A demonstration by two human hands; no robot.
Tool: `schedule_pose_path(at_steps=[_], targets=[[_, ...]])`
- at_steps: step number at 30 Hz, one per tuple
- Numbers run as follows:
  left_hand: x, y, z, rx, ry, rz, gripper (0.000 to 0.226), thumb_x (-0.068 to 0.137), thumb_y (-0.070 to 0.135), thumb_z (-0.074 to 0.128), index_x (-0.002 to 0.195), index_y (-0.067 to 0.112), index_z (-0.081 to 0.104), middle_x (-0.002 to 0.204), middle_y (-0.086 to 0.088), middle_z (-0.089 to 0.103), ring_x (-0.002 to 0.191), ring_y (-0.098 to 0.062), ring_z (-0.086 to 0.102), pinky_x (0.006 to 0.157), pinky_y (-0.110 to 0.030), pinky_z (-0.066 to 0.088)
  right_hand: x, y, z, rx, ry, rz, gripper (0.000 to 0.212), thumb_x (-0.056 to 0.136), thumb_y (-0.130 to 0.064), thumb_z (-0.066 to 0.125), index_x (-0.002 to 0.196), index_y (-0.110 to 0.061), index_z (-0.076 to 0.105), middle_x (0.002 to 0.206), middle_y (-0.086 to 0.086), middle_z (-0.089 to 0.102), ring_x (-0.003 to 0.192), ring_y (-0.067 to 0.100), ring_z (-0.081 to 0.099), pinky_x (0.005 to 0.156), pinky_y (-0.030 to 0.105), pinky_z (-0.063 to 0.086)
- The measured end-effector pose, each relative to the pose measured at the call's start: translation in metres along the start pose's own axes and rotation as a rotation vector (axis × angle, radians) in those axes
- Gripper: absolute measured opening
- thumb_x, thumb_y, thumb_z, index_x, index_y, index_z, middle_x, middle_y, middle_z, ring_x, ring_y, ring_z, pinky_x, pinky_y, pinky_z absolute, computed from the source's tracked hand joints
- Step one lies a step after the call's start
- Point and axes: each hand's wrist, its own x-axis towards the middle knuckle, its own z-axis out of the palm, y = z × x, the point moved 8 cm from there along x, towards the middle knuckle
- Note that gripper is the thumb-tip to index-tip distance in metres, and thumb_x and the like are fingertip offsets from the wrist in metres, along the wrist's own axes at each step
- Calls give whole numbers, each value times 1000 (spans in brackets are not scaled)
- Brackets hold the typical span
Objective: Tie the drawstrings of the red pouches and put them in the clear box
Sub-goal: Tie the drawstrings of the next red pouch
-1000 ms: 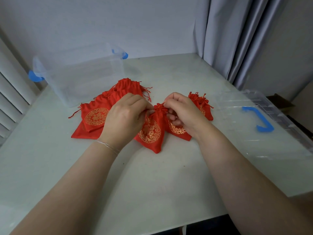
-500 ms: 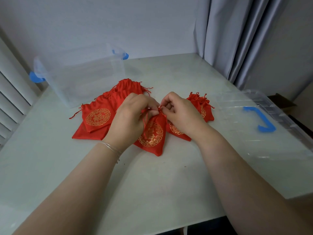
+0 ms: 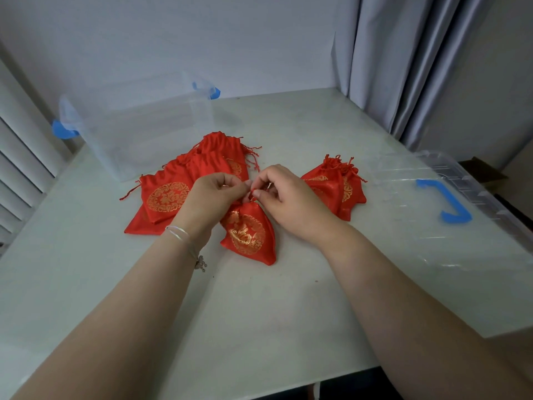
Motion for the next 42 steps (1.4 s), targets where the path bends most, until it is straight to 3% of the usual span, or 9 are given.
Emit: schedule_pose_path(at_steps=[5, 9, 13, 18, 24, 30, 36, 39, 42], targets=[[-2, 1, -1, 110, -68, 1, 17, 92, 21, 60, 79, 12, 69, 62, 7, 68, 62, -11, 58, 60, -25, 48, 1, -3, -6, -104, 45, -58, 4, 88, -11, 61, 90, -14, 61, 95, 1, 58, 77, 11, 54, 76, 33, 48], [-6, 8, 5, 145, -177, 39, 10, 87, 5, 64, 89, 13, 70, 78, -2, 71, 69, -3, 64, 68, -13, 53, -1, -14, -12, -117, 93, -170, 6, 86, -8, 61, 88, -13, 64, 95, -2, 53, 78, 5, 51, 73, 30, 47], [-11, 15, 8, 170, -199, 83, 12, 75, 5, 76, 81, 14, 71, 69, 2, 68, 65, -2, 63, 64, -11, 51, -3, -22, -9, -171, 79, -245, 10, 85, -6, 58, 89, -10, 66, 97, -3, 52, 84, 7, 54, 71, 27, 46], [-9, 17, 3, 127, -83, 105, 5, 75, 11, 77, 76, 14, 72, 65, 3, 68, 62, -4, 61, 62, -13, 50, 0, -4, -7, 227, -15, 15, 19, 97, -5, 45, 105, -16, 59, 90, -14, 57, 63, -4, 52, 60, 8, 40], [-9, 18, 2, 12, -81, 94, 7, 80, 11, 70, 86, 9, 72, 82, -12, 70, 69, -7, 65, 67, -14, 53, 2, 13, -6, 21, -95, 79, 16, 95, -14, 53, 105, -19, 65, 99, -5, 66, 93, 8, 60, 85, 26, 47], [-6, 13, -3, -24, -17, 59, 8, 79, 8, 71, 86, 12, 74, 76, 0, 74, 70, -4, 66, 67, -13, 52, 3, 3, -24, -217, 96, -11, 17, 91, -29, 60, 87, -14, 64, 84, -2, 61, 76, 10, 53, 64, 21, 38], [-6, 15, -6, -92, 22, 59, 12, 77, -2, 70, 86, 5, 71, 68, 4, 71, 63, 0, 65, 59, -10, 49, -3, -2, -14, -153, -45, 6, 18, 94, -30, 55, 81, -17, 59, 64, -11, 51, 57, 2, 47, 57, 27, 37], [-6, 20, -6, -51, 5, 113, 9, 77, -2, 70, 84, 5, 69, 69, 0, 69, 65, -3, 64, 63, -12, 51, -2, -5, -29, -100, 94, -25, 27, 96, -29, 50, 76, -15, 62, 79, -7, 56, 63, 7, 50, 62, 27, 41], [-10, 26, -2, 23, -39, 183, 8, 79, 0, 70, 85, 5, 68, 77, -7, 68, 70, -7, 63, 70, -16, 54, 0, -1, -32, 131, 96, 30, 14, 96, -18, 52, 102, -23, 63, 95, -14, 62, 55, 6, 48, 57, 13, 37]])
